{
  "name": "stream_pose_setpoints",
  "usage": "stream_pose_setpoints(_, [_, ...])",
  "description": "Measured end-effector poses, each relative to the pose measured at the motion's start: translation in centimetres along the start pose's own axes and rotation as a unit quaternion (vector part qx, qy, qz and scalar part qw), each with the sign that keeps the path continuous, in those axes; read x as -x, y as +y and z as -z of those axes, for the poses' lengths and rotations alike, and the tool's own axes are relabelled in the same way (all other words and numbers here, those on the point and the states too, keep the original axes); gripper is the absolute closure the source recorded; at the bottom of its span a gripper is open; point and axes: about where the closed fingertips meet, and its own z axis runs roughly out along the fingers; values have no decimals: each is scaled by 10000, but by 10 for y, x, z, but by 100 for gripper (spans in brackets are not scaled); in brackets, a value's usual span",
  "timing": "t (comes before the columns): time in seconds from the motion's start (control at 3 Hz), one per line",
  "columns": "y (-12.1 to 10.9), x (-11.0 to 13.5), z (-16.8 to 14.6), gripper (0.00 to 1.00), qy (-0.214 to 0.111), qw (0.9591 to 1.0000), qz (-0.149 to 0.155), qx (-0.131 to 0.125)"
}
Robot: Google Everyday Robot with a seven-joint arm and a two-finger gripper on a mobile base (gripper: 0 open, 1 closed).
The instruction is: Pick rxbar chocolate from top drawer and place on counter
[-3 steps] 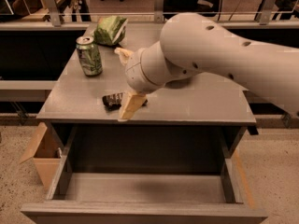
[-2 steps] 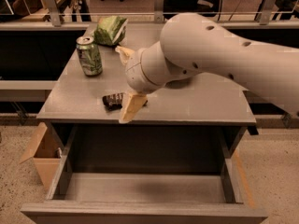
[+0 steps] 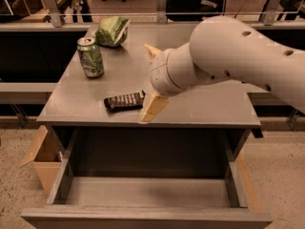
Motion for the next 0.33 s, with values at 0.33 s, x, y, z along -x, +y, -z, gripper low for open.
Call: stream_pose_setpoints(0.33, [-4,-33,24,0,226,9987,-301,-329])
